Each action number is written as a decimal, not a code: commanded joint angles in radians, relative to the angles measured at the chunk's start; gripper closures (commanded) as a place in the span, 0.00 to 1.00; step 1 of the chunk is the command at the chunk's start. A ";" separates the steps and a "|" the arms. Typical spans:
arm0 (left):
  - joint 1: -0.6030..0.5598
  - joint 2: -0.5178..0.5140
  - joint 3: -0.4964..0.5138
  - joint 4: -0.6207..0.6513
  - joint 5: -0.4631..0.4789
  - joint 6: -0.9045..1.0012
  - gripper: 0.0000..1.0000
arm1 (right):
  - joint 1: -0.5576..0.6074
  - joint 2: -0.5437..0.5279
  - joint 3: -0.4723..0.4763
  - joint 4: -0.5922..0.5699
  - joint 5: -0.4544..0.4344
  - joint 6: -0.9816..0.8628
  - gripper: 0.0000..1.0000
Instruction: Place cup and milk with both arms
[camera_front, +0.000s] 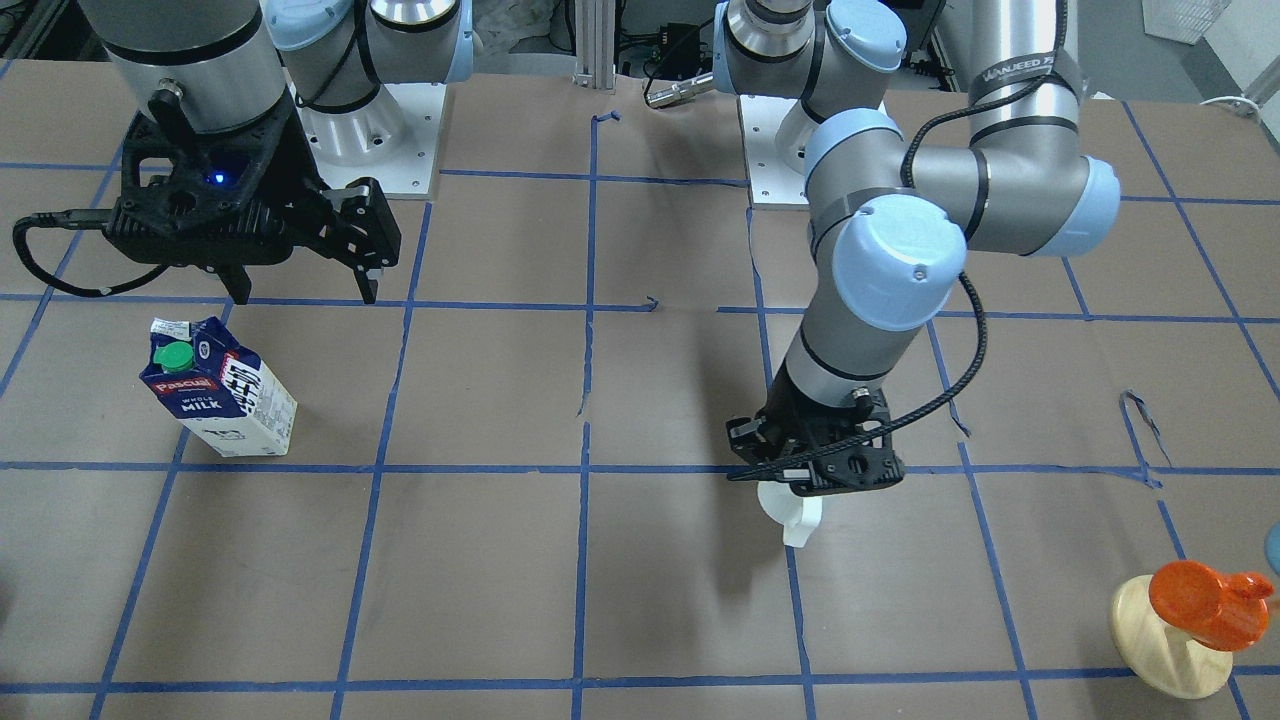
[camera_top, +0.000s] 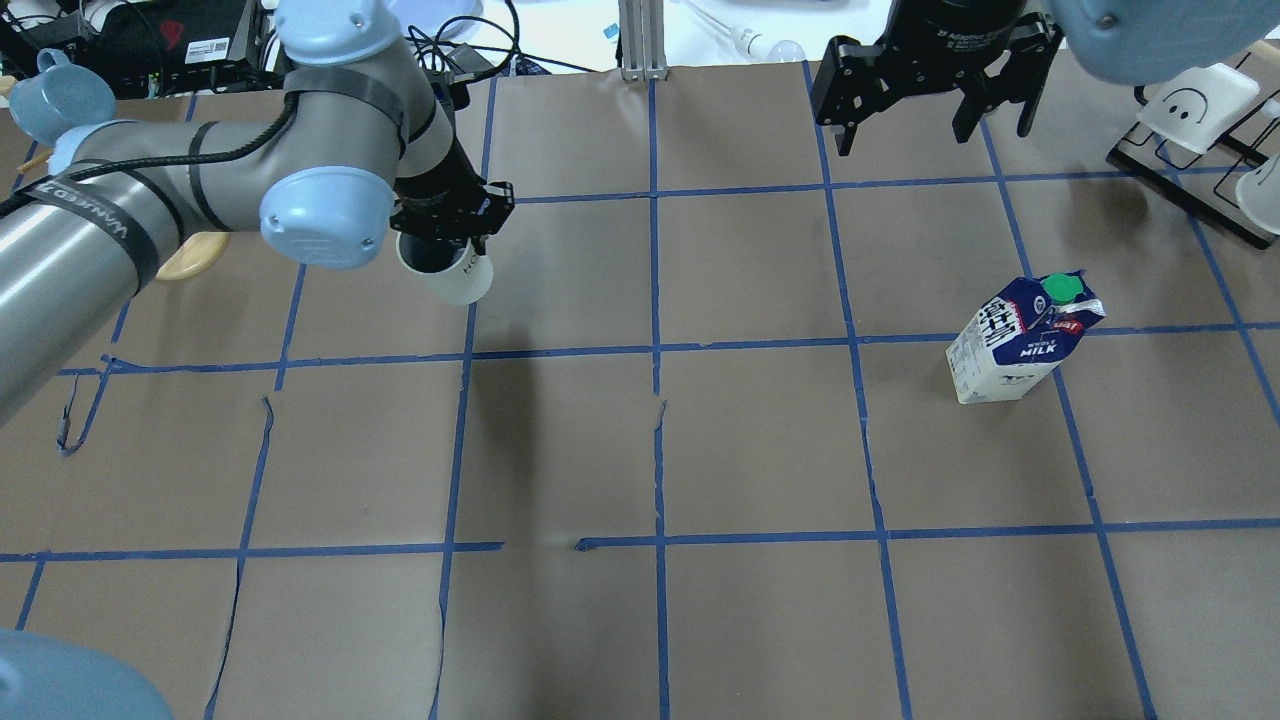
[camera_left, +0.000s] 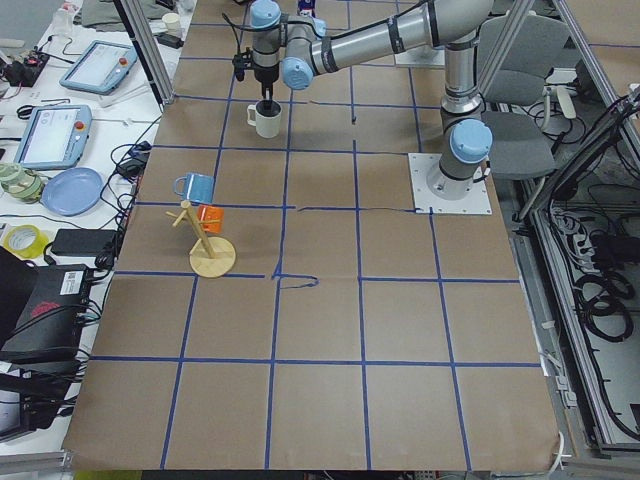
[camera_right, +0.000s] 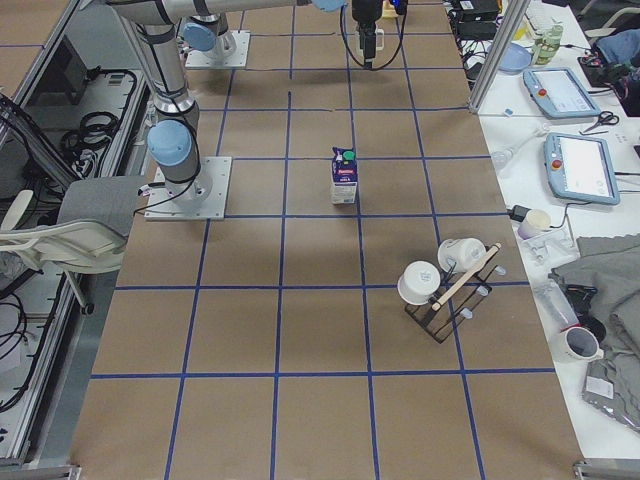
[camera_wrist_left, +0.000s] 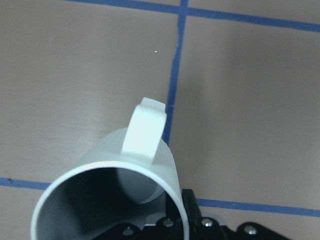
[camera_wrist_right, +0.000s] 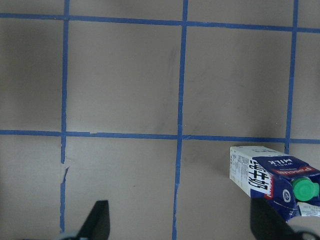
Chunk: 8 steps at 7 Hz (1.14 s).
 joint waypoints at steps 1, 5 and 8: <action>-0.107 -0.072 0.023 0.095 -0.010 -0.118 0.95 | 0.000 0.000 0.000 0.000 0.002 0.000 0.00; -0.279 -0.132 0.017 0.100 -0.082 -0.346 0.93 | 0.000 0.000 0.000 0.000 0.000 0.000 0.00; -0.296 -0.119 -0.058 0.100 -0.082 -0.379 0.79 | 0.000 0.002 0.000 0.000 -0.002 0.000 0.00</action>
